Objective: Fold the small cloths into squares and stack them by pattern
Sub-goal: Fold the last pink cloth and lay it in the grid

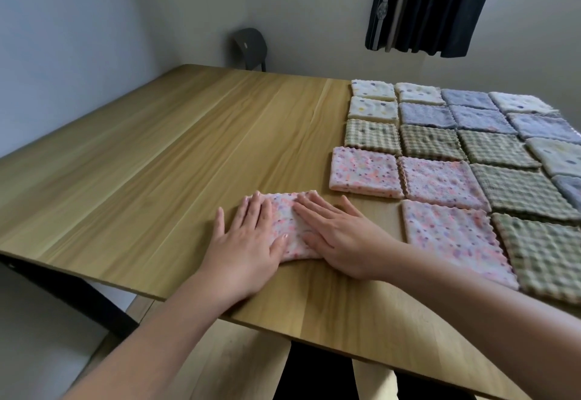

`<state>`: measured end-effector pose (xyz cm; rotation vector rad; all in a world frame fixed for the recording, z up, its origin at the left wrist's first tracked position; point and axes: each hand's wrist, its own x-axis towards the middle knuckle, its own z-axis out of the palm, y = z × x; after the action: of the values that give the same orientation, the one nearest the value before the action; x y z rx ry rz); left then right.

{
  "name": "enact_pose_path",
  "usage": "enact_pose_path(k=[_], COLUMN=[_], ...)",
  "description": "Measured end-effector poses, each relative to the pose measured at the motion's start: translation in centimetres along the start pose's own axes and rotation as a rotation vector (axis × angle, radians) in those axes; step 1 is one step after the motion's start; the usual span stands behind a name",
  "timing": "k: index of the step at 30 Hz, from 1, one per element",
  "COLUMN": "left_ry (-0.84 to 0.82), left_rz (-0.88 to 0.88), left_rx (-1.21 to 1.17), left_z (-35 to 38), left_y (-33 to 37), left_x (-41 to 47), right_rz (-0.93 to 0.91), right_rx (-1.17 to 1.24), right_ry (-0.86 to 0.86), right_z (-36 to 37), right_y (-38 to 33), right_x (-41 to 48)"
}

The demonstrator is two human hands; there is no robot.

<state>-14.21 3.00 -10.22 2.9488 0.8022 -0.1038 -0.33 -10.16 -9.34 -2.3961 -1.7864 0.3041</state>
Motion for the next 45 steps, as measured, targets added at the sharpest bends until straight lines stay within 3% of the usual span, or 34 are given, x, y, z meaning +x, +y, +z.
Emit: enact_pose_path(k=[3,5,7,11,13,21,35,38,40,43,45], left_ry=[-0.003,0.058,0.115,0.025,-0.016,0.019,0.007,0.007,0.040,0.183,0.374], left_rz=[0.051,0.120,0.214,0.313,0.318,0.352,0.418,0.438,0.462,0.443,0.376], left_rx=[-0.024,-0.103,-0.164,-0.083,-0.059,-0.126,-0.116,-0.101,-0.172,-0.611,-0.765], left_z=[-0.5,-1.2,-1.8,-1.0,-0.4,-0.2,0.2,0.4,0.6,-0.2,-1.0], left_y=[-0.7,-0.8,-0.3,0.9,0.8,0.6,0.4,0.4,0.5,1.4,1.2], left_x=[0.4,1.3,2.7,4.9,5.0,5.2,5.4,5.3,5.4,5.3,4.9], right_rz=[0.035,0.128,0.266,0.433,0.439,0.252,0.051,0.092,0.156,0.237,0.224], right_rx=[0.215,0.448,0.706,1.250,1.402,1.321,1.076,1.031,1.011,0.898,0.667], right_ry=[0.156,0.368,0.434,0.195,0.053,-0.132,-0.277,-0.193,-0.043,0.343,0.508], right_z=[0.0,-0.3,-1.2,-2.6,-2.7,-2.8,-2.9,-3.1,-3.1,-2.6,-2.4], right_y=[0.1,0.1,0.0,-0.3,-0.3,0.0,-0.5,0.7,1.5,1.7,0.8], right_x=[-1.2,-1.7,-1.9,-2.4,-3.0,-3.3,-3.2,-3.6,-3.6,-2.6,-1.4])
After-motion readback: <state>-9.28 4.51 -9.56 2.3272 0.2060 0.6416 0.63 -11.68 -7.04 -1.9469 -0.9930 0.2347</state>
